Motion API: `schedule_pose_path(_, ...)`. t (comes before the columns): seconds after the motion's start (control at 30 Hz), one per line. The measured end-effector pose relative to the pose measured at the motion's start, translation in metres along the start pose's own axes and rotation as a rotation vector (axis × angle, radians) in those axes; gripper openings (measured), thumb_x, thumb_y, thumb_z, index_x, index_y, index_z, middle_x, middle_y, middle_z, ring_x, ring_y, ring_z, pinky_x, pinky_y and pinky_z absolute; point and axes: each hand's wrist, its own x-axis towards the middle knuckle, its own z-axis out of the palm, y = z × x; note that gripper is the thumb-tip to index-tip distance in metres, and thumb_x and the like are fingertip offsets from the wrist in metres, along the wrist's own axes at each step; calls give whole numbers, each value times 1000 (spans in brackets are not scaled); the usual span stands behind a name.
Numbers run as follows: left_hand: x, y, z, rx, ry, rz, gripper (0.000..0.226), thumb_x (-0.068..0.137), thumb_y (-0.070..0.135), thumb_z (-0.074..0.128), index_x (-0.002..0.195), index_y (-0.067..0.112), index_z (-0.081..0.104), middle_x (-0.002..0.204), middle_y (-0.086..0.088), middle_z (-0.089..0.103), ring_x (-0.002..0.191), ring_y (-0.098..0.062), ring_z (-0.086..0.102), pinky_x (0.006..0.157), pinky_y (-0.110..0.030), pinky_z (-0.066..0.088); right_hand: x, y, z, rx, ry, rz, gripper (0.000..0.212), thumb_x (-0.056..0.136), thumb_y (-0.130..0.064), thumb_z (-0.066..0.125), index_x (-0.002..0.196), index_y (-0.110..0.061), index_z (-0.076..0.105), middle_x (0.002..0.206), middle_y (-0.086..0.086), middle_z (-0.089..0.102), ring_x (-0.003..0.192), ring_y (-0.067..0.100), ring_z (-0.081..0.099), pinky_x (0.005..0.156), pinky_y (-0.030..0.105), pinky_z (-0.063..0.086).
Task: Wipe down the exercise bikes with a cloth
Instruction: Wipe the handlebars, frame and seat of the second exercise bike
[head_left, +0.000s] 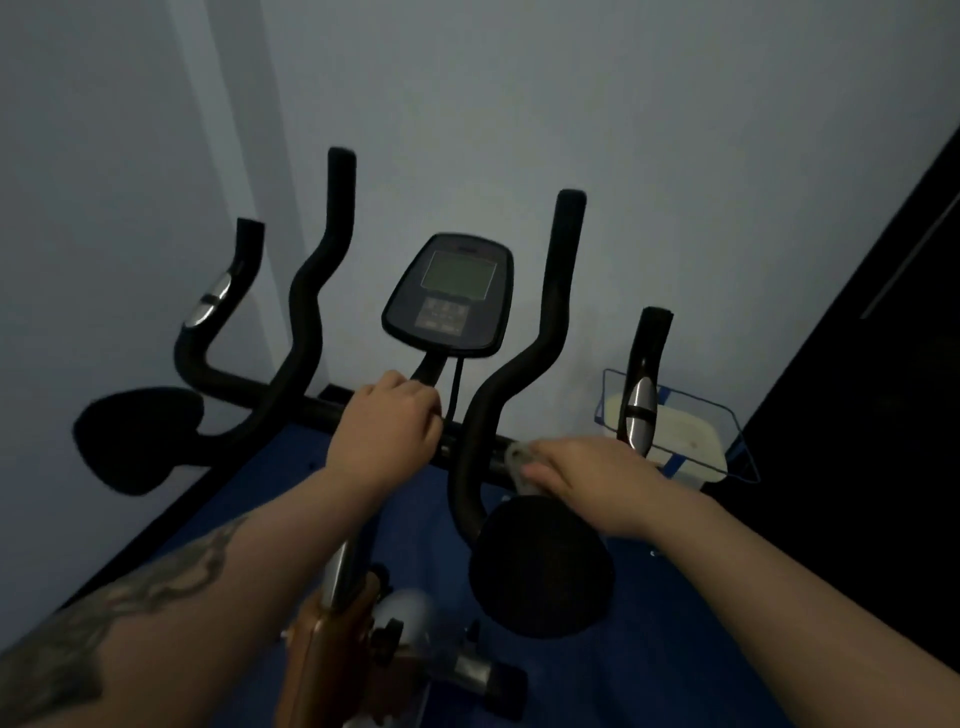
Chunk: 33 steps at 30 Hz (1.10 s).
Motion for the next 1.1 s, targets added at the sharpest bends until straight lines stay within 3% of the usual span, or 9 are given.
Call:
schedule_pose_path(0.07, 0, 0, 0, 33, 1, 17, 18, 91, 23, 48, 91, 17, 65, 99, 4, 66, 98, -18, 51, 74, -31, 36, 16, -12, -1, 122, -31, -10, 32, 104, -41, 31, 102, -19, 54, 89, -3, 56, 86, 17, 55, 74, 30, 40)
schedule_pose_path(0.13, -3, 0, -1, 32, 14, 9, 19, 91, 23, 49, 92, 17, 66, 101, 4, 67, 98, -17, 52, 75, -30, 36, 21, -15, -1, 190, -34, -28, 30, 104, -41, 31, 105, -19, 53, 90, -4, 55, 84, 15, 54, 71, 29, 37)
schedule_pose_path(0.3, -5, -1, 2, 47, 40, 28, 17, 90, 22, 49, 87, 17, 64, 94, 4, 66, 95, -18, 52, 70, -27, 27, -1, 14, -9, 27, -125, -73, 23, 100, -46, 40, 105, -25, 48, 84, -15, 48, 81, 8, 51, 66, 24, 35)
schedule_pose_path(0.4, -2, -1, 6, 113, 20, 45, 21, 91, 26, 43, 88, 16, 62, 95, 2, 64, 97, -19, 52, 74, -30, 34, 11, 7, -13, -21, -173, -55, 23, 101, -45, 37, 101, -24, 45, 87, -9, 52, 83, 12, 52, 74, 30, 40)
schedule_pose_path(0.6, -2, 1, 3, 127, 6, 55, 23, 92, 26, 43, 90, 15, 63, 97, 0, 65, 100, -22, 52, 75, -34, 39, 22, -19, -6, 373, -151, -14, 31, 103, -37, 39, 122, -16, 52, 114, 2, 61, 102, 16, 57, 90, 29, 43)
schedule_pose_path(0.8, -8, 0, -2, -15, 87, 38, 12, 87, 16, 54, 83, 13, 65, 85, 0, 66, 86, -21, 55, 65, -30, 28, -1, 11, -22, 1, -216, -8, 24, 98, -42, 48, 111, -21, 50, 107, 3, 55, 98, 20, 55, 90, 40, 45)
schedule_pose_path(0.9, -9, 1, -2, -22, 105, 31, 8, 84, 14, 57, 79, 12, 63, 78, -3, 63, 77, -24, 55, 63, -30, 29, 8, -3, -12, 30, -165, 27, 30, 101, -43, 38, 115, -20, 49, 110, 6, 58, 98, 21, 55, 83, 33, 41)
schedule_pose_path(1.03, -9, 4, -7, -42, 87, 21, 8, 84, 13, 58, 82, 11, 65, 81, -4, 65, 78, -26, 57, 66, -30, 31, 15, -15, 1, 260, -64, 13, 34, 102, -36, 40, 128, -16, 50, 122, 10, 59, 109, 23, 55, 96, 37, 42)
schedule_pose_path(1.1, -13, 7, -10, -202, 77, -116, 12, 86, 12, 57, 89, 13, 68, 90, -2, 68, 87, -25, 60, 72, -32, 38, 6, -2, -4, 242, -75, -54, 35, 101, -33, 46, 134, -22, 48, 124, 7, 56, 112, 23, 53, 99, 40, 41)
